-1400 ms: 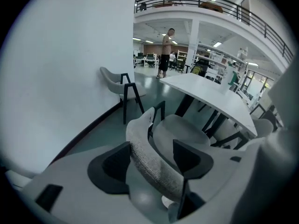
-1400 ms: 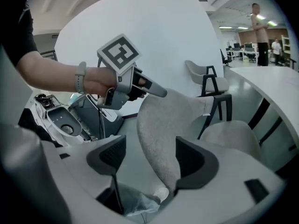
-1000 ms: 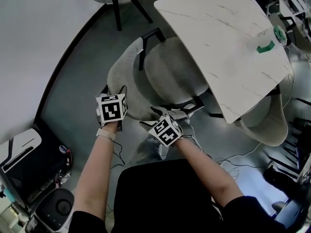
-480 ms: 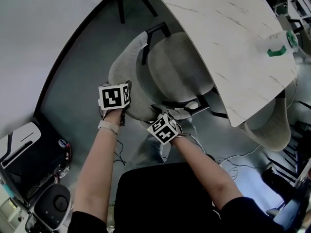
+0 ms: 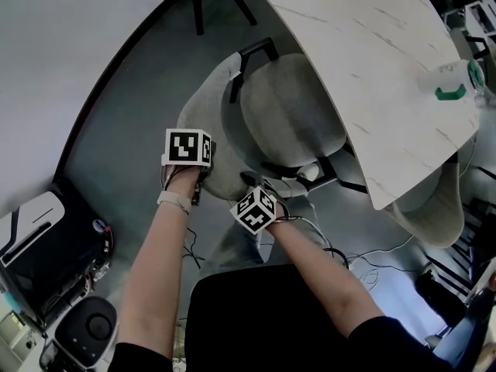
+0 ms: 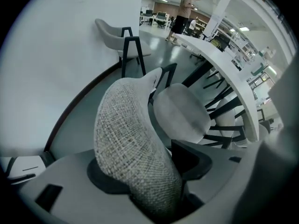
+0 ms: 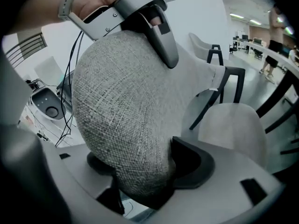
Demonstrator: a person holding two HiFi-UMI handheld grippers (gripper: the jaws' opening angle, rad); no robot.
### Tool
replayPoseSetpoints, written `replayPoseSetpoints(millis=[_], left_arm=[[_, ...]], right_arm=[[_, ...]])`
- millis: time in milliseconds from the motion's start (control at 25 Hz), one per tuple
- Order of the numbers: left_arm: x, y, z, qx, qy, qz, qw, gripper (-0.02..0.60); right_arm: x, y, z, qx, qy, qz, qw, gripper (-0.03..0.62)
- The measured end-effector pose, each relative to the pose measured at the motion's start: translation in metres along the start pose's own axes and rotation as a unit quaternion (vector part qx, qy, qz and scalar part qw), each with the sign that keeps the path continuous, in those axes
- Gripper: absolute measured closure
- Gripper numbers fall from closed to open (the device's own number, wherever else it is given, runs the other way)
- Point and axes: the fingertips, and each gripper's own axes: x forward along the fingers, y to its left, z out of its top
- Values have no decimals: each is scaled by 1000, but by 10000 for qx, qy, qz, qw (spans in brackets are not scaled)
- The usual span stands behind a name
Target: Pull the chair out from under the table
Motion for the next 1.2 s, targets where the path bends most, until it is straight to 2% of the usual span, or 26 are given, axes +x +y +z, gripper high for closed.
replayPoseSetpoints(millis=[280, 560, 760, 1000, 1200], left_arm=[[3, 4, -5, -68, 3, -23, 10000, 344], [3, 3, -6, -231, -111, -164, 9995, 372], [-1, 7, -6, -715, -423, -371, 9959, 390], [-3, 16, -11, -934, -641, -332, 9930, 419], [-3, 40, -32, -1204, -734, -344, 9894, 432]], right_arm=[[7, 1, -5, -176, 182, -161, 9996, 310], [8, -4, -8, -429, 118, -605, 9972, 380], [8, -5, -7, -538, 61, -796, 9954, 405], [14, 1, -7, -722, 139, -736, 9946, 411], [29, 22, -5, -1002, 226, -586, 9930, 411]])
